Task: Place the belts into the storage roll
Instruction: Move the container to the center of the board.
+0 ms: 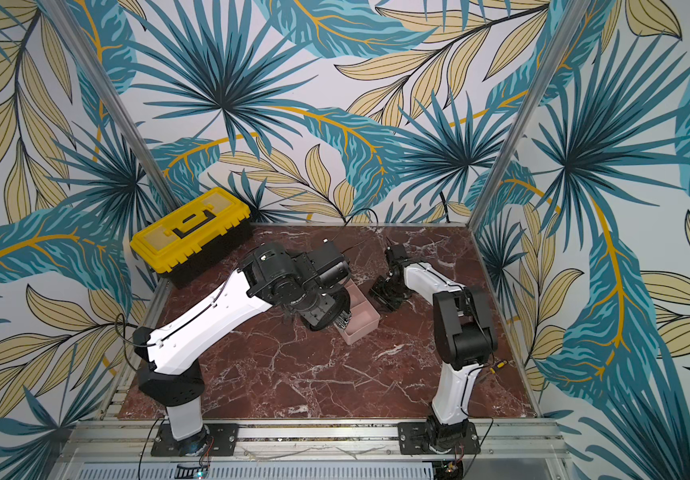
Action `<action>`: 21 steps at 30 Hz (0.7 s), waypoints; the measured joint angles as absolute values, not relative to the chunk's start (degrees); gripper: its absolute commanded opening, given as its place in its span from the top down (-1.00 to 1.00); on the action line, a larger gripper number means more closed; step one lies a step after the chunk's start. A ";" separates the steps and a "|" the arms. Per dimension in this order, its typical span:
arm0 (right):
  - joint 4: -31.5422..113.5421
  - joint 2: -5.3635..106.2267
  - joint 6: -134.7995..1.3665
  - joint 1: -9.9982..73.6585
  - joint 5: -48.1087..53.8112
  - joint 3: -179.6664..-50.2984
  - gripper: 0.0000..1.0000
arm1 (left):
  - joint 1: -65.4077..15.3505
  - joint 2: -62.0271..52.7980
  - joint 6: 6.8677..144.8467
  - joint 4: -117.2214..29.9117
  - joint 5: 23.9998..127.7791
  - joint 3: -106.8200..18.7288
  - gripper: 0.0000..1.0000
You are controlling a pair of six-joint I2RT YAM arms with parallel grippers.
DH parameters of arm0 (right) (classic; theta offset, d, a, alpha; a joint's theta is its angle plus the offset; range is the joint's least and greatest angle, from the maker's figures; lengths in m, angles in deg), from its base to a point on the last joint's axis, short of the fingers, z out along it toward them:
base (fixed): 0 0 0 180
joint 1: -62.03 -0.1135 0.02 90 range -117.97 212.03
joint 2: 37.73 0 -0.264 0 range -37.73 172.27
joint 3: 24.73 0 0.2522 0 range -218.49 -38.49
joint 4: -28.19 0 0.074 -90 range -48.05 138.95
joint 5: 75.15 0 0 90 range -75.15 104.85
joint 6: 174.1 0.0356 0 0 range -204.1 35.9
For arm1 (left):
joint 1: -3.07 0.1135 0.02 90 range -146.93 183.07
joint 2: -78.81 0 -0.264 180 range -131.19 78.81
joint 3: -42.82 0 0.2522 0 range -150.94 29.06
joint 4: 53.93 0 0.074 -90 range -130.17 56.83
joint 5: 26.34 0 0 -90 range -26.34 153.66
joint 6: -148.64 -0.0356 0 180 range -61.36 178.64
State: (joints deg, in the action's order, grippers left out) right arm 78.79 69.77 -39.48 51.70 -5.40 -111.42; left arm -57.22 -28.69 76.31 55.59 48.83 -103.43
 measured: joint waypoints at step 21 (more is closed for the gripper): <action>76.12 58.43 -38.41 57.74 -9.25 -101.43 -0.33 | -60.09 -28.93 71.17 55.68 44.55 -109.70 1.00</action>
State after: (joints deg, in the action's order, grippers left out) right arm 76.12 58.43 -38.41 57.74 -9.25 -101.43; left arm -60.09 -28.93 71.17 55.68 44.55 -109.70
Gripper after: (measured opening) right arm 0.645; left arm 0.353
